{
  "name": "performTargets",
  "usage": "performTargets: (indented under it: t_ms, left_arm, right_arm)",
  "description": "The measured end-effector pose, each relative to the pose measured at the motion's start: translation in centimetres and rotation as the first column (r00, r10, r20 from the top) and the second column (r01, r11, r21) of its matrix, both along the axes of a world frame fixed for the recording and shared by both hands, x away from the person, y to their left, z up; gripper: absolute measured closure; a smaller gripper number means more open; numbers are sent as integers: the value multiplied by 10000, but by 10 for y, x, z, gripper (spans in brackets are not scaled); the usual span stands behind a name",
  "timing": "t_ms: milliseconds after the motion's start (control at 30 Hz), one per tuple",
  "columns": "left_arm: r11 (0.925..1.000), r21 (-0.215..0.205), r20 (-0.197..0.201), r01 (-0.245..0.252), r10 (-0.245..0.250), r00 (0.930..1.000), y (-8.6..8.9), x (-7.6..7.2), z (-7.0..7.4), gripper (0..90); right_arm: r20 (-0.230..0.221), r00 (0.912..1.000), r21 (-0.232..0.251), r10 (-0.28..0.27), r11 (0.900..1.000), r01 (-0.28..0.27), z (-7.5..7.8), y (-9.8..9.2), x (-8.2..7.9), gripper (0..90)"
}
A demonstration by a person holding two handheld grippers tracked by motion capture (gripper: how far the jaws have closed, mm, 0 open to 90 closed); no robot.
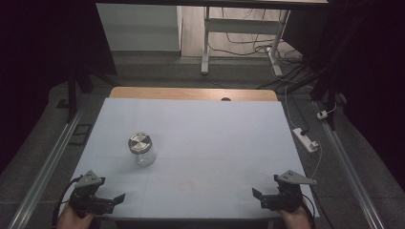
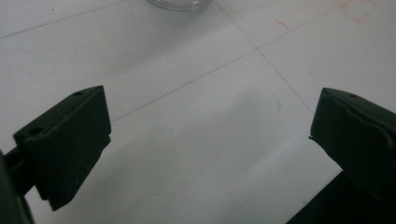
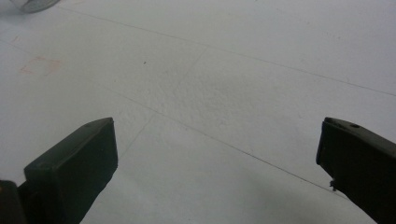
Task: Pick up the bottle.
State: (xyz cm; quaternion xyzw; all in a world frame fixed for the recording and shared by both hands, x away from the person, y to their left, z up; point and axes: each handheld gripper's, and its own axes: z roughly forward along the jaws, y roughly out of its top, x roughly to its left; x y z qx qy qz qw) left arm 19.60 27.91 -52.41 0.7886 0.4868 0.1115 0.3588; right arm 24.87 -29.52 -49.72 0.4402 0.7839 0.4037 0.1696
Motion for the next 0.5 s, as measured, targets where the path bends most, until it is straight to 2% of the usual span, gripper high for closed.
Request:
performTargets:
  t_ms: [167,500]
  left_arm:
    - [9993,-371,-9,3,-4,10000,4,0,0,0]
    - [9977,-672,-59,-81,77,10000,8,0,0,0]
  right_arm:
    - [0,10000,-68,93,9999,-93,0,1,0,0]
    - [-70,9998,-34,172,9998,-172,0,1,1,0]
